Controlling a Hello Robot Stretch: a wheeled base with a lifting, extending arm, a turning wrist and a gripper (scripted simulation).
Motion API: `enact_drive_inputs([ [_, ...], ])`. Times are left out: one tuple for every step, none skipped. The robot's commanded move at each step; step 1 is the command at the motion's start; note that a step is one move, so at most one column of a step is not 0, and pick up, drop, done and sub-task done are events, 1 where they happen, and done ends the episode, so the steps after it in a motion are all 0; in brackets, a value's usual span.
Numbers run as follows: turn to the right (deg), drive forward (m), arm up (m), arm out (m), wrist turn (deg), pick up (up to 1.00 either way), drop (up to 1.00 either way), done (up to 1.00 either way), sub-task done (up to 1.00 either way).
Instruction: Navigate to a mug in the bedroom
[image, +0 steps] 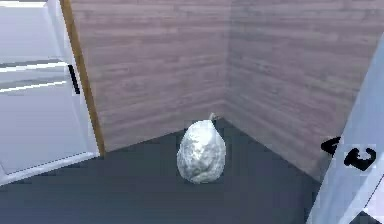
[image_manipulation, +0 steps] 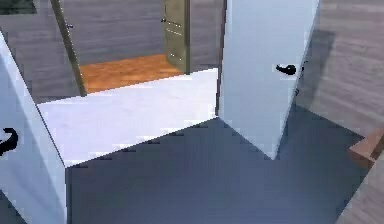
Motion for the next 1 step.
enact_drive_inputs([
  [45.0, 0.00, 0.00, 0.00, 0.0, 0.00, 0.00, 0.00, 0.00],
])
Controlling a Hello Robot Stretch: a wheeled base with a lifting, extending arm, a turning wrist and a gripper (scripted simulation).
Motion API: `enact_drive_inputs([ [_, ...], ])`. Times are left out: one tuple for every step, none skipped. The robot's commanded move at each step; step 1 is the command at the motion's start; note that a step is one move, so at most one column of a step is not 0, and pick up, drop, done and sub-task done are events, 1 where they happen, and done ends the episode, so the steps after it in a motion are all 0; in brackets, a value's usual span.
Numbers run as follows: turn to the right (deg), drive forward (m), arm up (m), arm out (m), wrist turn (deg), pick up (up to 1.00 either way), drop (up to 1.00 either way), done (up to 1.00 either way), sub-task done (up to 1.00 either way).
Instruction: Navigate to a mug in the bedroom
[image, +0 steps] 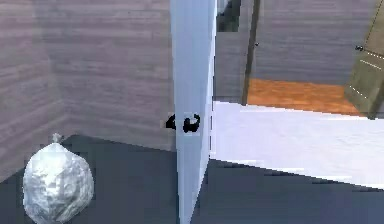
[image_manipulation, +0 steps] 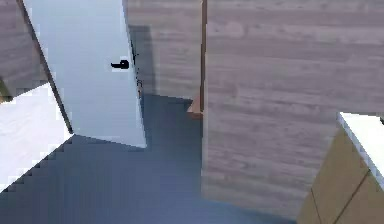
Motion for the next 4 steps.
enact_drive_inputs([
  [45.0, 0.00, 0.00, 0.00, 0.0, 0.00, 0.00, 0.00, 0.00],
  [6.0, 0.00, 0.00, 0.00, 0.0, 0.00, 0.00, 0.00, 0.00],
  [0.0, 0.75, 0.00, 0.00, 0.0, 0.00, 0.00, 0.00, 0.00],
  [-21.0, 0.00, 0.00, 0.00, 0.0, 0.00, 0.00, 0.00, 0.00],
])
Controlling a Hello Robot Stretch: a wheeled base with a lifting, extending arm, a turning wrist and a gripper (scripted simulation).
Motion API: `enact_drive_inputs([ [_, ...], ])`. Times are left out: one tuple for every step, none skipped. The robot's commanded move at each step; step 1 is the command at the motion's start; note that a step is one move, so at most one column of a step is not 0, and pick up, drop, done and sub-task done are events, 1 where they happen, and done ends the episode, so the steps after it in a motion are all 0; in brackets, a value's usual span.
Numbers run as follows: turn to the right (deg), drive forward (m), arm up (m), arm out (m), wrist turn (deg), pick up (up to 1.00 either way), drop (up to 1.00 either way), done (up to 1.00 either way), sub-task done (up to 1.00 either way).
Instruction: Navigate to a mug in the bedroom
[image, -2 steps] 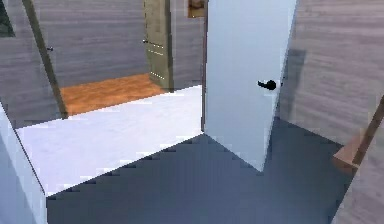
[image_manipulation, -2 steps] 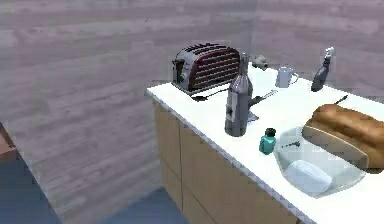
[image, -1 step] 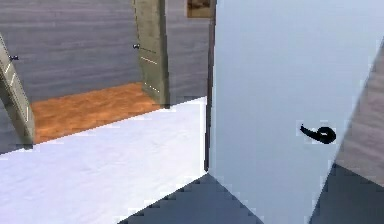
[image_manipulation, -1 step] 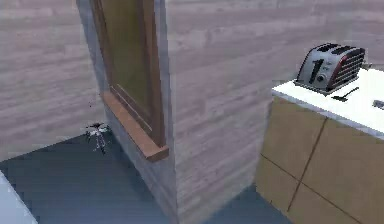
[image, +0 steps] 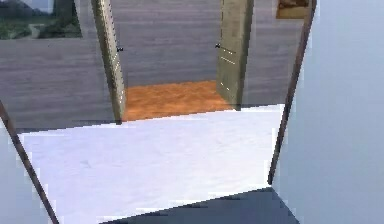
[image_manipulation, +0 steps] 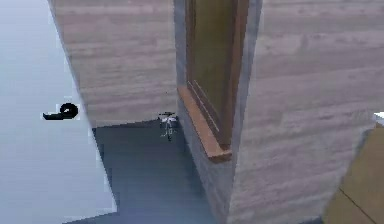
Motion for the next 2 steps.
enact_drive_inputs([
  [0.0, 1.00, 0.00, 0.00, 0.0, 0.00, 0.00, 0.00, 0.00],
  [0.0, 1.00, 0.00, 0.00, 0.0, 0.00, 0.00, 0.00, 0.00],
])
